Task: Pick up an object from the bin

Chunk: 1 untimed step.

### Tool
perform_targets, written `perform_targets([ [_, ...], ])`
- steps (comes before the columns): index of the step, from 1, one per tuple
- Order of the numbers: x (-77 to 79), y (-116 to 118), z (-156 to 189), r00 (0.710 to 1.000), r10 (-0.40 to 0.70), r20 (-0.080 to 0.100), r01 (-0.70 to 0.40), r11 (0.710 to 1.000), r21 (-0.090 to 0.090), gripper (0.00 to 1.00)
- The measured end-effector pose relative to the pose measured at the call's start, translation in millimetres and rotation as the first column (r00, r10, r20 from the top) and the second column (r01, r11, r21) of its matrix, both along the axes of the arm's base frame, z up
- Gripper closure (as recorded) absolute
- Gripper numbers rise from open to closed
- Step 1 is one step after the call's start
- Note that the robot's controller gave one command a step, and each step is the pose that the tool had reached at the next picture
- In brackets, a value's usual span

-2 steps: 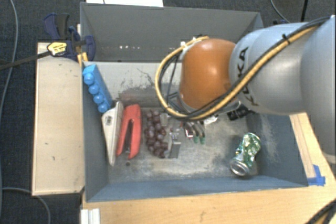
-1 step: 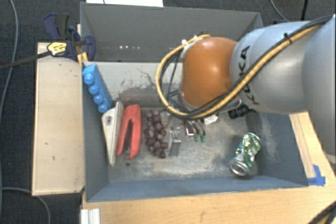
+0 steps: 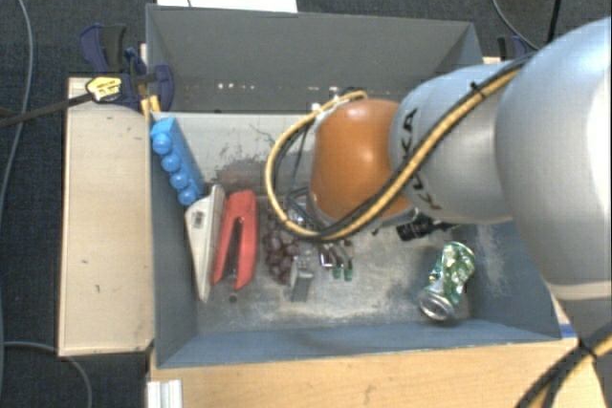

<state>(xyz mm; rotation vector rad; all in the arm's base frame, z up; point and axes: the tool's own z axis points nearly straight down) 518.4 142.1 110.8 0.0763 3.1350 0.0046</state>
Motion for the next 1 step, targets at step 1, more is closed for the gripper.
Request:
perform_targets([
  [1, -26.3, 17.8, -39.3, 0.98, 0.197, 0.003, -0.197, 0.98, 0.002, 1.0],
])
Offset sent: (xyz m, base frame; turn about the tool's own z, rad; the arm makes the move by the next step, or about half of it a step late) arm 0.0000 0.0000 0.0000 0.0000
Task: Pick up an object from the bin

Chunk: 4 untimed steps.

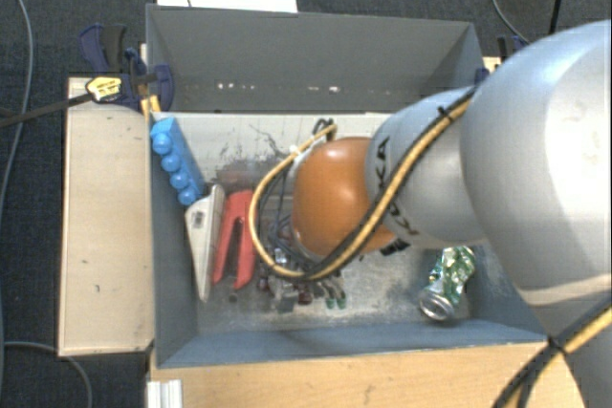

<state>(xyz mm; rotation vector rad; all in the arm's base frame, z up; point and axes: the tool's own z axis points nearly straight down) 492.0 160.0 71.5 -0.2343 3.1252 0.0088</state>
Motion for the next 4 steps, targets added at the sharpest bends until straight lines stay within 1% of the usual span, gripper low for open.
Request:
perform_targets([
  [1, 0.0, 0.0, 0.0, 1.0, -0.002, 0.0, 0.002, 1.0, 0.0, 1.0],
  [2, -3.6, -0.7, 19.2, 1.0, 0.005, -0.002, -0.005, 1.0, -0.001, 1.0],
  [3, -0.1, 0.0, 38.0, 1.0, 0.023, 0.003, -0.023, 1.0, 0.0, 1.0],
  [4, 0.1, 3.5, 41.0, 0.997, 0.081, 0.002, -0.081, 0.997, -0.001, 1.0],
])
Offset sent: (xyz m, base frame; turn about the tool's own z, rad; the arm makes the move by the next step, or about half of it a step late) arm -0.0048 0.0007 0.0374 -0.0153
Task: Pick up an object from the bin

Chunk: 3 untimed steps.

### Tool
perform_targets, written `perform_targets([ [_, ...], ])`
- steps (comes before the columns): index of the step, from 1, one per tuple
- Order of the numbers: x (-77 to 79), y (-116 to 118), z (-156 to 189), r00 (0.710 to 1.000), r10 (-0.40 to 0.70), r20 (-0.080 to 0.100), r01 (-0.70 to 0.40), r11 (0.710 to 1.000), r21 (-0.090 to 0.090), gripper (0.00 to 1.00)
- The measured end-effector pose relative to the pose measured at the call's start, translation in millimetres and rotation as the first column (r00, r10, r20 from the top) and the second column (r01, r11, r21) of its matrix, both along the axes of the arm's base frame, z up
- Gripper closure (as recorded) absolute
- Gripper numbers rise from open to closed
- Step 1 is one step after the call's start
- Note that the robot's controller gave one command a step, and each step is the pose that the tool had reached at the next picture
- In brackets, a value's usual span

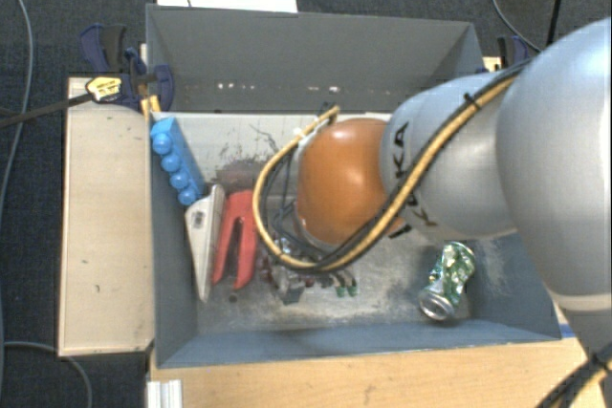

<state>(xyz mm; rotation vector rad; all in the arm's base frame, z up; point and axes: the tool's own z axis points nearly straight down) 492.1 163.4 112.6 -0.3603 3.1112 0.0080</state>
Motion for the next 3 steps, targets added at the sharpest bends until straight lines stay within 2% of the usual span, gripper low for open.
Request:
perform_targets([
  [1, 4.5, 8.2, 41.3, 1.0, 0.006, -0.005, -0.006, 1.0, -0.001, 1.0],
  [2, 5.6, 11.1, 78.4, 1.0, 0.005, 0.005, -0.005, 1.0, 0.002, 1.0],
  [3, 0.4, 18.7, 101.3, 0.999, 0.053, -0.003, -0.053, 0.999, -0.001, 1.0],
])
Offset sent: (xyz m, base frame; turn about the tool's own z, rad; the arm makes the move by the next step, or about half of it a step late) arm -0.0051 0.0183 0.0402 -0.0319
